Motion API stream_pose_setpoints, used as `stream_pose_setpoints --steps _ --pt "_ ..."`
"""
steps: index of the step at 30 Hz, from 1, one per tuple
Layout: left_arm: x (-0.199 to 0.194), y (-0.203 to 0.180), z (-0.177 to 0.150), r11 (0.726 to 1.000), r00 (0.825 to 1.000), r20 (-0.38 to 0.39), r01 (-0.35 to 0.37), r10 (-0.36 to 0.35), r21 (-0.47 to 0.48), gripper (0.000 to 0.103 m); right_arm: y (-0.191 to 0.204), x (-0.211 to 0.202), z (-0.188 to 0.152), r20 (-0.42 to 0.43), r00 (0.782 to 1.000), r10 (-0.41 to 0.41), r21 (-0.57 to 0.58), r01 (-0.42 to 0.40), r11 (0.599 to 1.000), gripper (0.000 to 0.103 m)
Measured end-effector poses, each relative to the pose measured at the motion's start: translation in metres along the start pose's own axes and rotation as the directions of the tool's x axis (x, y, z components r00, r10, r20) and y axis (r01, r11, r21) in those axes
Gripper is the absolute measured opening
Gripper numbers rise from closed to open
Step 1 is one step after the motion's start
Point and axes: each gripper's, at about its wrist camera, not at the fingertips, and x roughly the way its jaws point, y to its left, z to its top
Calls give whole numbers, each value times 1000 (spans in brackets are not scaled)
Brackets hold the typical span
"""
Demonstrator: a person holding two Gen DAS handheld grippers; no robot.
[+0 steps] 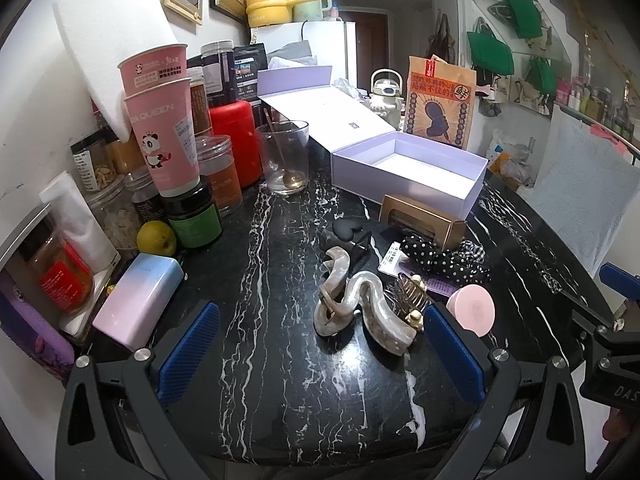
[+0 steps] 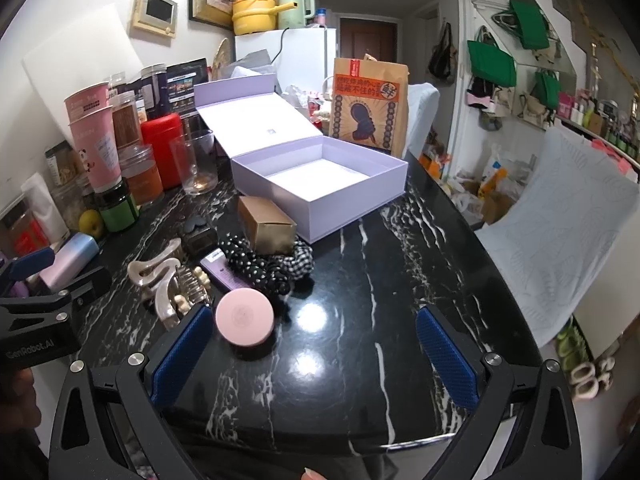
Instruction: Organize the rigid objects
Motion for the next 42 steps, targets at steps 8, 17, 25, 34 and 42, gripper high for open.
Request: stream_pose_setpoints --steps 8,17,25,34,42 --pt "6 7 -2 1000 1000 -14 12 -13 -24 103 3 6 -4 -1 1000 11 -3 -11 1000 103" --pt "21 -1 -8 999 998 -42 53 -53 -13 103 1 8 -6 -4 1000 27 -1 -27 1000 103" --pt "46 2 -10 997 995 -69 70 -71 -15 103 0 22 -13 -30 999 39 -2 -39 999 103" --pt "78 5 -7 997 990 -115 79 -81 -20 101 3 40 -21 -74 996 59 -12 -60 998 103" --pt "106 -5 -2 995 982 -164 100 -96 21 83 2 47 -27 -88 993 72 2 -72 997 103"
